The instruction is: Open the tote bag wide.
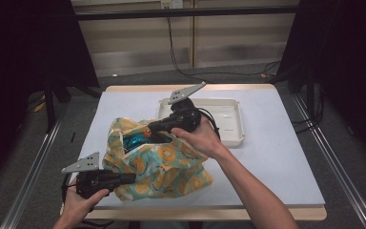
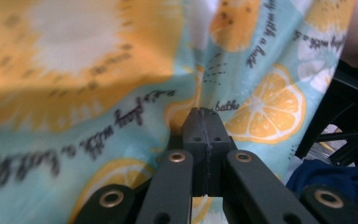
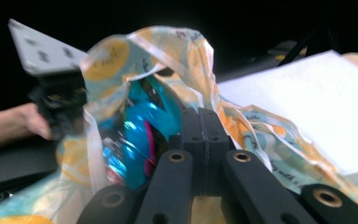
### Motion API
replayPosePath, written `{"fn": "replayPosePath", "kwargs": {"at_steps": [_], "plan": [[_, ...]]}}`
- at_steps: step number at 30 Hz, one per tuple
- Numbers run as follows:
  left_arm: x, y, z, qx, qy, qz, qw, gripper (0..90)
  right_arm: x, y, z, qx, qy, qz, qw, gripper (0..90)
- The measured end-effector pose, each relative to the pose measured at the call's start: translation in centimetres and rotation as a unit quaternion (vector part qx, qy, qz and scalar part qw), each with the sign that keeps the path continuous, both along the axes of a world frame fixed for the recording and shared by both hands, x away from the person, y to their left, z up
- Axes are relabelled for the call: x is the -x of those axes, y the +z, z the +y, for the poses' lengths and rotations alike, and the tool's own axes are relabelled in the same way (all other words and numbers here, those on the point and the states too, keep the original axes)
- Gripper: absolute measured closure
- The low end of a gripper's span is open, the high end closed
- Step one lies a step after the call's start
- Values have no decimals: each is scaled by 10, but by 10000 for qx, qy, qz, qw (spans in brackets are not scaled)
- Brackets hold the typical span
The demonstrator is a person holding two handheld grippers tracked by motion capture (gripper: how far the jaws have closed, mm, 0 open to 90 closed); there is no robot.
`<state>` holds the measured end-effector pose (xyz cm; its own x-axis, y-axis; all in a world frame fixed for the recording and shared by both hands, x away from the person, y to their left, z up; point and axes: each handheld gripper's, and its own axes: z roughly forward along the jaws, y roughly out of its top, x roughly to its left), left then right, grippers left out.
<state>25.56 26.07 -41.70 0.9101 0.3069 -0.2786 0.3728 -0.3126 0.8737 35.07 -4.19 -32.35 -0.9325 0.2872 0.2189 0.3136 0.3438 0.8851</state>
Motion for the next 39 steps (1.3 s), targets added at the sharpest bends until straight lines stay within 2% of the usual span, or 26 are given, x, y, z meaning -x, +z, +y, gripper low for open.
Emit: {"fn": "replayPosePath", "kwargs": {"at_steps": [6, 9, 12, 14, 16, 18, 20, 22, 27, 30, 31, 33, 34, 35, 37, 39], "plan": [[-3, -7, -1, -108, 76, 72, 9999, 900, 28, 23, -5, -108, 105, -335, 9993, 900], [-2, -8, -1, -115, 85, 62, 9999, 900, 36, 28, -8, -91, 100, -397, 9991, 900], [-2, -8, 0, -89, 131, 61, 9999, 900, 32, 26, -12, -100, -14, -376, 9992, 894], [-2, -8, 1, -77, 157, 75, 9998, 900, 26, 23, -15, -194, -69, -318, 9993, 881], [-3, -8, 3, -81, 164, 53, 9998, 900, 21, 22, -19, -328, -150, -241, 9991, 788], [-4, -8, 5, -70, 173, 67, 9998, 900, 19, 22, -22, -318, -214, -287, 9989, 817], [-3, -9, 6, -51, 225, 90, 9997, 900, 18, 22, -27, -411, -248, -230, 9986, 832], [-4, -10, 6, -55, 241, 94, 9996, 900, 19, 23, -30, -392, -292, -252, 9985, 821], [-4, -10, 6, -48, 244, 111, 9996, 900, 30, 27, -42, -255, -342, -289, 9987, 656], [-4, -10, 6, -61, 254, 117, 9996, 900, 36, 26, -48, -188, -352, -260, 9989, 622], [-4, -10, 6, -18, 275, 140, 9995, 900, 37, 24, -49, -156, -342, -225, 9990, 629], [-6, -10, 7, -21, 287, 131, 9995, 900, 39, 20, -49, 16, -340, -238, 9991, 769], [-6, -10, 6, 0, 287, 144, 9995, 900, 40, 19, -50, 21, -351, -269, 9990, 833], [-7, -10, 6, -3, 304, 145, 9994, 900, 41, 20, -52, -64, -370, -303, 9988, 894], [-7, -10, 6, 11, 316, 171, 9994, 900, 42, 27, -56, -235, -458, -404, 9979, 900], [-8, -10, 6, -5, 344, 142, 9993, 900, 45, 37, -63, -563, -505, -485, 9960, 900]]}}
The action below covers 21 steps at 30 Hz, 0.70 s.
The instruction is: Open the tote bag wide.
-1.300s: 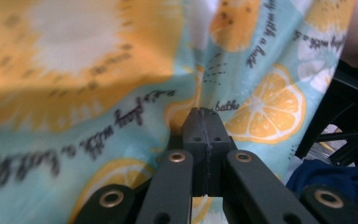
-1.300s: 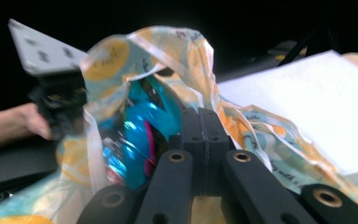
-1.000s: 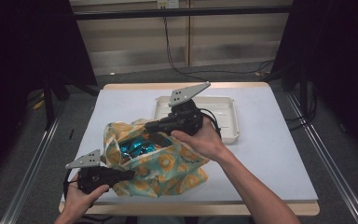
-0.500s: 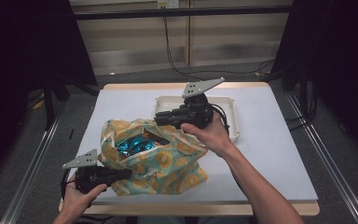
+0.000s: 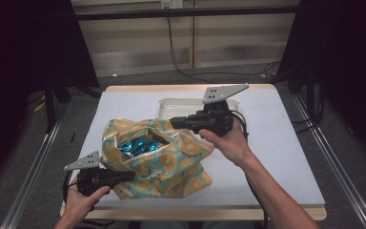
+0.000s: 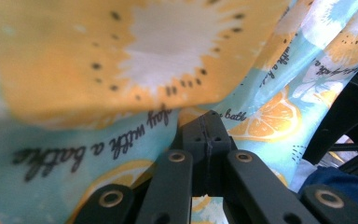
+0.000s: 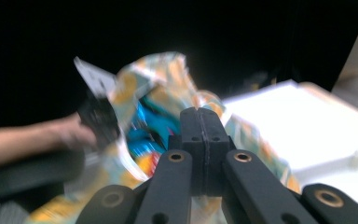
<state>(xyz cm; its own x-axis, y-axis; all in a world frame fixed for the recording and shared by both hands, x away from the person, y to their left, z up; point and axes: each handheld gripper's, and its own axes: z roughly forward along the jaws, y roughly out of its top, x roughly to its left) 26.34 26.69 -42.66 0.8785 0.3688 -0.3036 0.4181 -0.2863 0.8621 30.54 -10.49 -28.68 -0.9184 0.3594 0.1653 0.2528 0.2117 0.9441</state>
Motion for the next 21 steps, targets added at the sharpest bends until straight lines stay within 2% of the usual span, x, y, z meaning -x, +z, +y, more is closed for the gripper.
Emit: {"fn": "replayPosePath", "kwargs": {"at_steps": [4, 8, 12, 15, 21], "plan": [[-1, 0, 1, 54, 88, 9, 9999, 900, 12, 16, -13, -378, 28, -221, 9990, 900], [-2, -1, 3, 36, 197, 18, 9998, 900, 33, 16, -20, -509, 212, -305, 9980, 900], [-2, -2, 6, 10, 235, 23, 9997, 900, 56, -5, -21, -380, 456, -206, 9980, 900], [-2, -3, 8, 16, 303, 52, 9995, 900, 70, -27, -21, -218, 594, -21, 9980, 900], [-3, -7, 13, -19, 435, 103, 9990, 900, 80, -65, -22, 87, 672, 315, 9972, 900]]}}
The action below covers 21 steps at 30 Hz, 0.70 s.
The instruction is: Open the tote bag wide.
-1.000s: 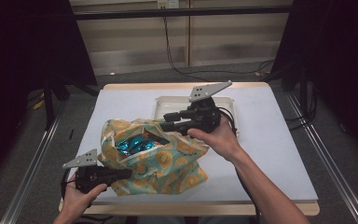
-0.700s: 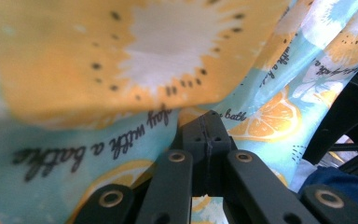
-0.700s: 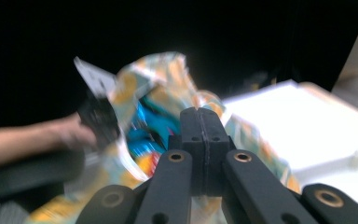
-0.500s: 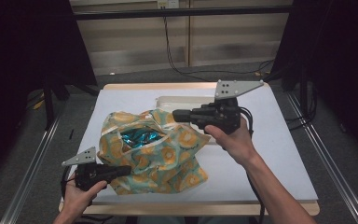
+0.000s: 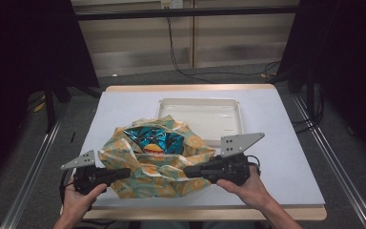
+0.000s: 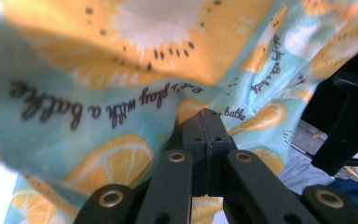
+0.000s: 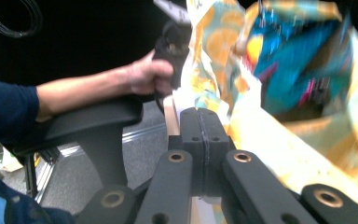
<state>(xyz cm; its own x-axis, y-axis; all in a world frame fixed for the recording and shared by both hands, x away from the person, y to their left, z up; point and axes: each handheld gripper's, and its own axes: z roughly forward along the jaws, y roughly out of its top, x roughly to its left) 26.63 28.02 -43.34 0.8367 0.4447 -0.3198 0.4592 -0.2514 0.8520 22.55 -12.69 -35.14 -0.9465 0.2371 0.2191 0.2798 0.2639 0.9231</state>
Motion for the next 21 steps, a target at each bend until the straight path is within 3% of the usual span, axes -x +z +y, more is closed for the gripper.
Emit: {"fn": "replayPosePath", "kwargs": {"at_steps": [9, 13, 21], "plan": [[1, -4, 9, 59, 104, 19, 9999, 900, -3, -52, -3, 278, -53, 429, 9987, 900], [3, -3, 10, 38, 78, 7, 10000, 900, -4, -70, -2, 526, -87, 549, 9971, 900], [11, 1, 12, 87, 33, -109, 9999, 868, -6, -82, -6, 575, -129, 459, 9972, 882]]}}
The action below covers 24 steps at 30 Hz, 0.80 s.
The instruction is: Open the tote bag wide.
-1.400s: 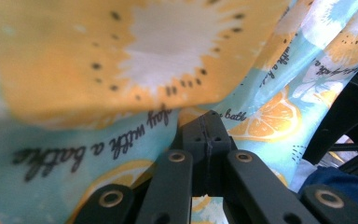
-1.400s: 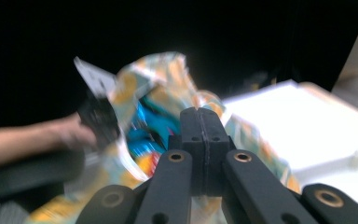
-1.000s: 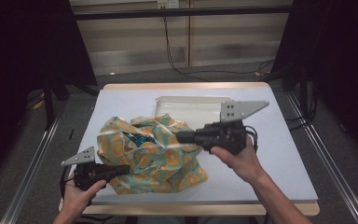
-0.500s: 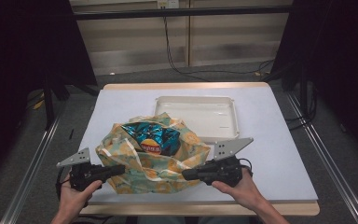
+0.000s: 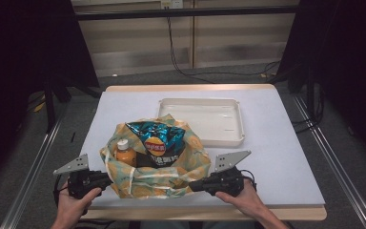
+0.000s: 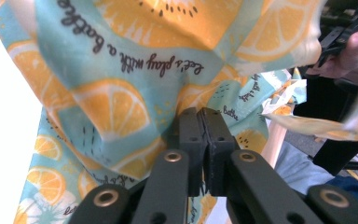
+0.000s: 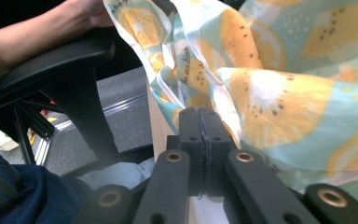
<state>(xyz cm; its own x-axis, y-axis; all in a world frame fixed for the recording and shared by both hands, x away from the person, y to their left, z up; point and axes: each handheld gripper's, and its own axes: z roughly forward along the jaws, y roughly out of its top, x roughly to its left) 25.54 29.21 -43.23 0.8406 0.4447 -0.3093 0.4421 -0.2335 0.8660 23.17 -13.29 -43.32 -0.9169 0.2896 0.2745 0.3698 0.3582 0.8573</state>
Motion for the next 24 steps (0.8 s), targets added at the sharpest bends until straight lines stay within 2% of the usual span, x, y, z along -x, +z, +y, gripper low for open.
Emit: {"fn": "replayPosePath", "kwargs": {"at_steps": [3, 6, 7, 11, 16, 20, 24], "plan": [[5, 6, 2, 46, -28, -97, 9999, 847, 2, 14, -4, -142, -80, -222, 9996, 797], [9, 13, 4, 4, 8, -207, 9998, 822, 3, 31, -11, -326, -168, -449, 9983, 738], [10, 15, 5, 87, 12, -234, 9997, 817, 3, 35, -12, -327, -214, -488, 9980, 704], [10, 27, 10, 139, 101, -381, 9991, 790, 2, 41, -19, -380, -334, -558, 9972, 670], [9, 45, 15, 95, 165, -573, 9982, 769, -1, 48, -26, -387, -514, -615, 9960, 669], [6, 59, 19, 343, 216, -720, 9966, 761, -10, 59, -33, -474, -745, -742, 9933, 698], [2, 71, 15, 273, 170, -853, 9958, 728, -21, 66, -37, -515, -957, -808, 9908, 698]]}}
